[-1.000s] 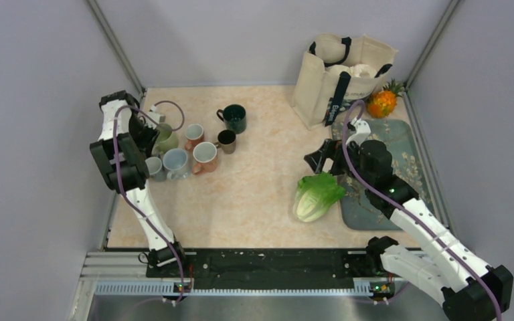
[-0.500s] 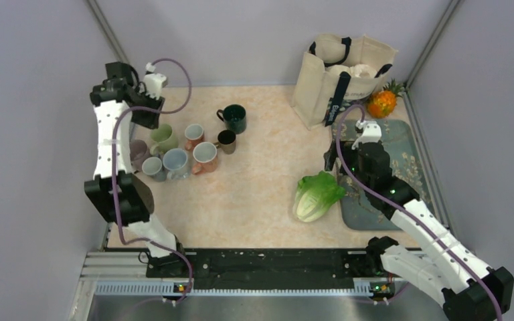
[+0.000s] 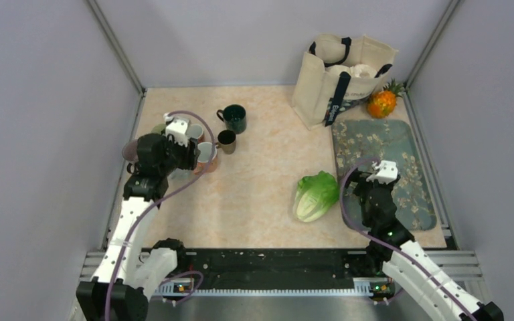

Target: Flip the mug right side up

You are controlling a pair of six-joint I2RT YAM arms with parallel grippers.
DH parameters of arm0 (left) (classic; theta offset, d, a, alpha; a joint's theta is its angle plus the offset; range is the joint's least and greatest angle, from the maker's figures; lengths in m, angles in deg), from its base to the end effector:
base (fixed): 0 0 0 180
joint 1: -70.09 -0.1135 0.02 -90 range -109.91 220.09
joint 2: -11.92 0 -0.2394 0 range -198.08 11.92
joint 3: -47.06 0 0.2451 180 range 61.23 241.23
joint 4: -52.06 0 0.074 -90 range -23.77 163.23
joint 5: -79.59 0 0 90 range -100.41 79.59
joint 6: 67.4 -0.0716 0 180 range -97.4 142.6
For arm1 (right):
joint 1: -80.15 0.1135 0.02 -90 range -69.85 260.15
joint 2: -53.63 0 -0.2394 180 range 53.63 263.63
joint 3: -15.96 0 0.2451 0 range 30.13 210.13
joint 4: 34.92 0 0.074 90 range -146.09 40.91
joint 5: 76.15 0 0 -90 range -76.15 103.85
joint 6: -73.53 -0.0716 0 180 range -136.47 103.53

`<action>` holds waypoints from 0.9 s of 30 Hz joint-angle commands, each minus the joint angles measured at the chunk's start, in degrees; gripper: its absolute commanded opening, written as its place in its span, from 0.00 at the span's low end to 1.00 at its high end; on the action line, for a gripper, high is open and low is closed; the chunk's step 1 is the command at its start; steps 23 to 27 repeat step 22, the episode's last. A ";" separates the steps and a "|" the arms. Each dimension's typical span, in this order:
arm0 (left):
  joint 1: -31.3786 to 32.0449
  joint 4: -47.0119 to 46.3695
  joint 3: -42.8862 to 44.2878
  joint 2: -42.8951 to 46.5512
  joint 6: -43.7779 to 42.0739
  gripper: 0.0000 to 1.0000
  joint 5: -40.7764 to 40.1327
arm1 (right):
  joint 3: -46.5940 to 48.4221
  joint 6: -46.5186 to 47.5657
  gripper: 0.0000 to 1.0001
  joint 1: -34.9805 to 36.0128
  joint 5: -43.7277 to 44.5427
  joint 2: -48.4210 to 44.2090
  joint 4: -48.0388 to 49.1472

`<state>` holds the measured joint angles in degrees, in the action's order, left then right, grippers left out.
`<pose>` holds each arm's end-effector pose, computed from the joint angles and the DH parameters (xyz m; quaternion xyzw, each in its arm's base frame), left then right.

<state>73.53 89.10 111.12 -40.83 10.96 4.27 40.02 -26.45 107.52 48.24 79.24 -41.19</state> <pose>0.2430 -0.0328 0.2899 0.1776 0.8237 -0.0702 0.5339 0.1793 0.0473 0.1922 0.0832 0.7411 -0.0100 0.6662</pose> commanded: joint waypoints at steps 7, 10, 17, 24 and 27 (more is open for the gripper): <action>-0.19 -39.06 -31.00 12.72 9.65 0.75 -21.32 | -6.43 3.43 0.97 0.56 5.63 -12.24 7.41; -0.25 -46.13 -36.45 14.45 10.20 0.80 -21.78 | -7.98 4.49 0.97 0.53 6.85 -14.15 7.72; -0.28 -48.20 -39.82 15.66 9.18 0.84 -19.96 | -8.25 5.16 0.97 0.57 5.93 -14.04 8.18; -0.27 -48.20 -39.77 15.82 9.61 0.87 -21.29 | -8.20 5.11 0.97 0.56 5.83 -13.85 8.10; -0.27 -48.20 -39.77 15.82 9.61 0.87 -21.29 | -8.20 5.11 0.97 0.56 5.83 -13.85 8.10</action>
